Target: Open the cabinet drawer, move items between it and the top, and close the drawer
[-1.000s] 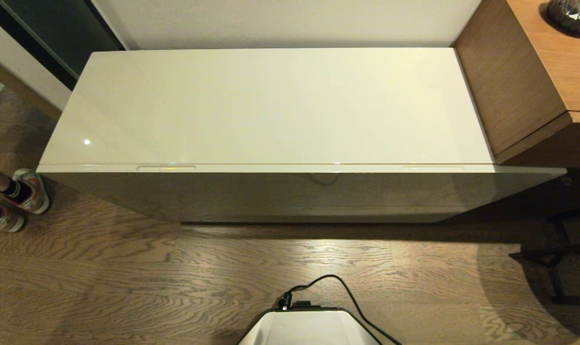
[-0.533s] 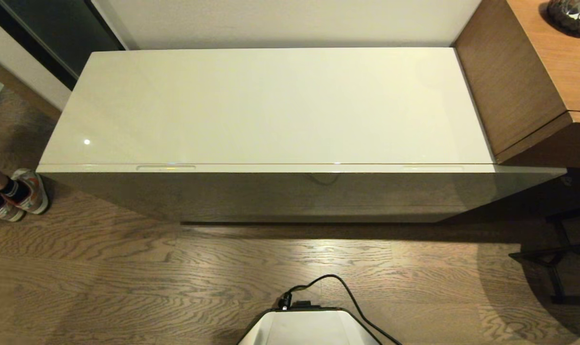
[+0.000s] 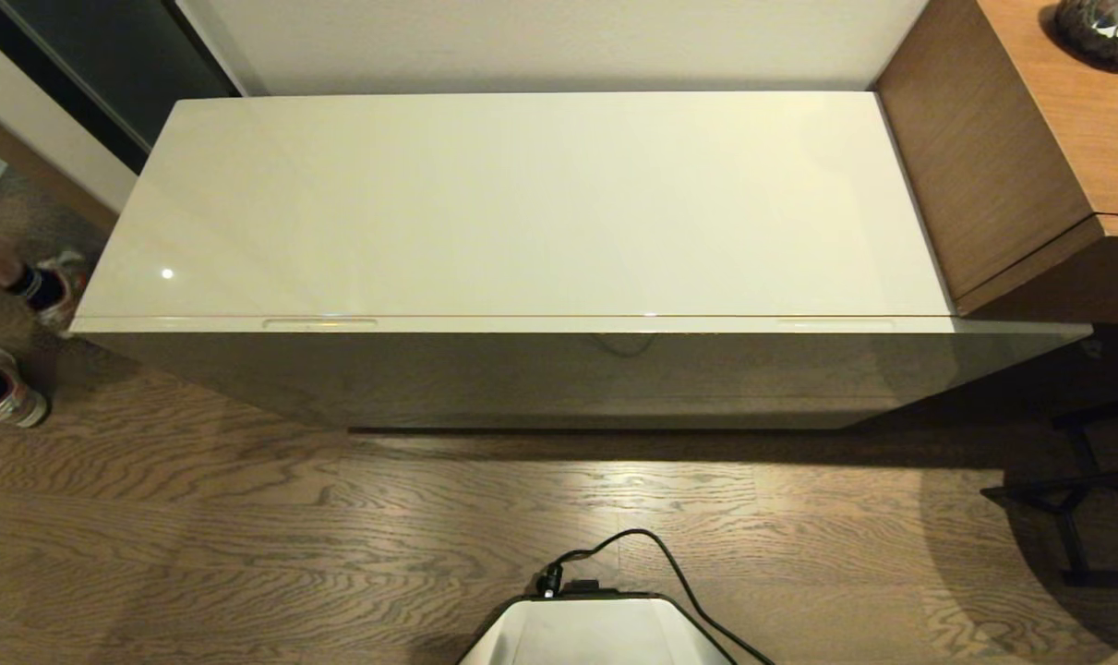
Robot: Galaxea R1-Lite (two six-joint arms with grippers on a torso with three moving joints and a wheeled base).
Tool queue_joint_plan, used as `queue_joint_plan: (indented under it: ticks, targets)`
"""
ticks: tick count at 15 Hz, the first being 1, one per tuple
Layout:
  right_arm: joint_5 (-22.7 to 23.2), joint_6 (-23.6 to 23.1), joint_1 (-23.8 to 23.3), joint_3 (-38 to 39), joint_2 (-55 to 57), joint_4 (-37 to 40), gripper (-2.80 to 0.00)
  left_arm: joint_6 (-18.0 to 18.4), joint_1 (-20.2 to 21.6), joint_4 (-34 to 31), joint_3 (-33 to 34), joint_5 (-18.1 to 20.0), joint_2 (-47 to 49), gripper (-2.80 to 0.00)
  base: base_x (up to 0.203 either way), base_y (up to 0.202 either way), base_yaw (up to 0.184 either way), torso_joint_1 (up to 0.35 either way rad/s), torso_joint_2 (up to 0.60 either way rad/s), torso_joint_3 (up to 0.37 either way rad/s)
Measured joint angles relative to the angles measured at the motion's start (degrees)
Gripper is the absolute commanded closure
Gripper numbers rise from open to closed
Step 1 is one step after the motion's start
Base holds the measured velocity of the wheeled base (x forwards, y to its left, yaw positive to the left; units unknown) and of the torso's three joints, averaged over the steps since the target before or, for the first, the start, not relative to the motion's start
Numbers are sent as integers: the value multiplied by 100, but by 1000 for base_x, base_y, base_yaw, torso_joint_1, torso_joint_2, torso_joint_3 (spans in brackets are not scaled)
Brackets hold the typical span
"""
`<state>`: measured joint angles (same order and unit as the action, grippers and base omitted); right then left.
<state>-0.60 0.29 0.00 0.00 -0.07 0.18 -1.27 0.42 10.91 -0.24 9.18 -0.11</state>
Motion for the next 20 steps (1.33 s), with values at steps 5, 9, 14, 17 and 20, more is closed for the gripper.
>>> queue_joint_plan:
  ticks: [5, 9, 14, 17, 20]
  targets:
    - [-2, 1, 0, 0, 0, 0, 0, 36, 0, 9, 19, -53, 0, 0, 0, 0, 0, 0, 0, 0]
    - [-3, 2, 0, 0, 0, 0, 0, 623, 0, -692, 19, -908, 1, 0, 0, 0, 0, 0, 0, 0]
    - [-2, 2, 0, 0, 0, 0, 0, 625, -1, -1170, -5, -803, 1, 0, 0, 0, 0, 0, 0, 0]
    - [-2, 1, 0, 0, 0, 0, 0, 581, -4, -1160, 8, -808, 1, 0, 0, 0, 0, 0, 0, 0]
    - [0, 4, 0, 0, 0, -2, 0, 563, -4, -1159, 15, -813, 1, 0, 0, 0, 0, 0, 0, 0]
